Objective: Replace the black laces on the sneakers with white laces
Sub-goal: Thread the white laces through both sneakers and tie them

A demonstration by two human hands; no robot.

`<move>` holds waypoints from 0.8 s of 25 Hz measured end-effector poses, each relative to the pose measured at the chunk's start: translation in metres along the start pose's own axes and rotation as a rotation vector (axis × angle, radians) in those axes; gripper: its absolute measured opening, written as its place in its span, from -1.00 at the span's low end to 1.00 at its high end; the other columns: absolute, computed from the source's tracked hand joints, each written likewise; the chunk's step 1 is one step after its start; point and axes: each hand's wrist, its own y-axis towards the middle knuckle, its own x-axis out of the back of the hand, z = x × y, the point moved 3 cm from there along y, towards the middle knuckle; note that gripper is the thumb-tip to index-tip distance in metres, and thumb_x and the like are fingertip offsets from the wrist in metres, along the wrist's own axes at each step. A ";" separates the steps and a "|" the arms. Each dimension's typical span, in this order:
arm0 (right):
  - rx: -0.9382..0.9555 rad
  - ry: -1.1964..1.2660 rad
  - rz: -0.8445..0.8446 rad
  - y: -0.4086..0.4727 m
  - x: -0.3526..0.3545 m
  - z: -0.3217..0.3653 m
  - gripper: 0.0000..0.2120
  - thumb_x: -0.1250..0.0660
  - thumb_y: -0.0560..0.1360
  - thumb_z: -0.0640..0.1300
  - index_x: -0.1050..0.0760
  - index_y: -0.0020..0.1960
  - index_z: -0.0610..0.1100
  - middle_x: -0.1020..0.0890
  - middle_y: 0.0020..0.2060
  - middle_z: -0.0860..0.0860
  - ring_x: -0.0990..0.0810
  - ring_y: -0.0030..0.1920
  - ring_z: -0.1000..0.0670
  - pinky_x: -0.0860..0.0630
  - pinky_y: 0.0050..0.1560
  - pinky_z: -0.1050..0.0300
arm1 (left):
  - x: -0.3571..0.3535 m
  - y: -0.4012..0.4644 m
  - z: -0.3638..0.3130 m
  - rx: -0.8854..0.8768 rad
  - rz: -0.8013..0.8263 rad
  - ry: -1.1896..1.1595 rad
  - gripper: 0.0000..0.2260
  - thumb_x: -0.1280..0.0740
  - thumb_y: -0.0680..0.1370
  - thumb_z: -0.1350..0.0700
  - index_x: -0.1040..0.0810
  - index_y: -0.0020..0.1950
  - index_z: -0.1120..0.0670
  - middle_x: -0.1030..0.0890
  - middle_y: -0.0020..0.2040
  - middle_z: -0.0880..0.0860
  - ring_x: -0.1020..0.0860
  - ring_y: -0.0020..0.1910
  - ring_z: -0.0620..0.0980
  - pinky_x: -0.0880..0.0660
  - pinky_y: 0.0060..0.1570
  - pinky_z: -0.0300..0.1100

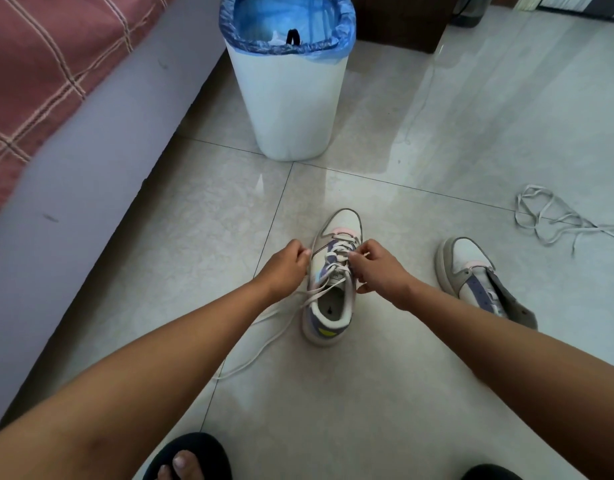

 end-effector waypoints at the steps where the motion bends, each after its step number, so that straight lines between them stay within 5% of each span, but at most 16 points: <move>1: 0.009 -0.057 -0.015 0.002 0.000 0.002 -0.85 -0.24 0.57 -0.08 -0.37 -0.12 -0.14 -0.48 -0.28 -0.02 -0.46 -0.25 0.01 -0.47 -0.36 0.16 | 0.000 0.002 -0.009 -0.011 0.001 -0.014 -0.74 -0.10 0.64 -0.02 -0.42 -0.04 0.14 -0.57 -0.10 0.15 -0.53 -0.10 0.13 -0.46 -0.10 -0.03; 4: 0.008 -0.178 -0.035 0.006 -0.003 0.007 -0.84 -0.27 0.54 -0.10 -0.37 -0.15 -0.15 -0.48 -0.27 -0.06 -0.46 -0.26 -0.01 -0.49 -0.33 0.14 | -0.004 0.007 -0.041 -0.045 0.040 0.091 -0.71 -0.17 0.62 -0.05 -0.45 -0.15 0.14 -0.49 -0.24 0.05 -0.44 -0.24 0.01 -0.31 -0.30 -0.15; 7: -0.071 -0.064 0.002 0.007 -0.002 0.010 -0.85 -0.22 0.58 -0.14 -0.36 -0.16 -0.13 -0.48 -0.25 -0.08 -0.44 -0.30 0.02 -0.46 -0.34 0.18 | -0.012 0.019 -0.051 -0.040 0.068 0.165 -0.79 -0.20 0.61 0.06 -0.46 -0.13 0.15 -0.48 -0.20 0.09 -0.42 -0.22 0.02 -0.30 -0.28 -0.16; 12: -0.209 0.572 0.082 0.003 0.000 -0.007 -0.82 -0.15 0.62 -0.21 -0.32 -0.17 -0.12 -0.44 -0.29 -0.05 -0.41 -0.31 0.04 -0.39 -0.25 0.20 | -0.017 0.014 -0.006 0.246 -0.062 -0.520 -0.75 -0.15 0.64 0.08 -0.42 -0.21 0.11 -0.46 -0.26 0.06 -0.41 -0.29 -0.03 -0.41 -0.13 -0.12; 17: -0.131 0.075 0.072 0.012 -0.001 0.010 -0.83 -0.27 0.56 -0.09 -0.42 -0.17 -0.13 -0.47 -0.31 -0.03 -0.41 -0.30 0.03 -0.38 -0.28 0.20 | -0.007 0.013 -0.022 0.237 0.073 -0.315 -0.72 -0.16 0.62 -0.04 -0.48 -0.14 0.12 -0.49 -0.26 0.06 -0.43 -0.33 -0.03 -0.38 -0.37 -0.23; 20: -0.164 0.146 0.054 0.010 -0.004 0.010 -0.79 -0.23 0.59 -0.14 -0.38 -0.22 -0.12 -0.48 -0.32 -0.03 -0.43 -0.32 0.04 -0.40 -0.30 0.20 | -0.010 0.016 -0.026 0.193 0.095 -0.216 -0.77 -0.18 0.63 0.07 -0.44 -0.21 0.10 -0.50 -0.18 0.12 -0.46 -0.24 0.04 -0.40 -0.29 -0.19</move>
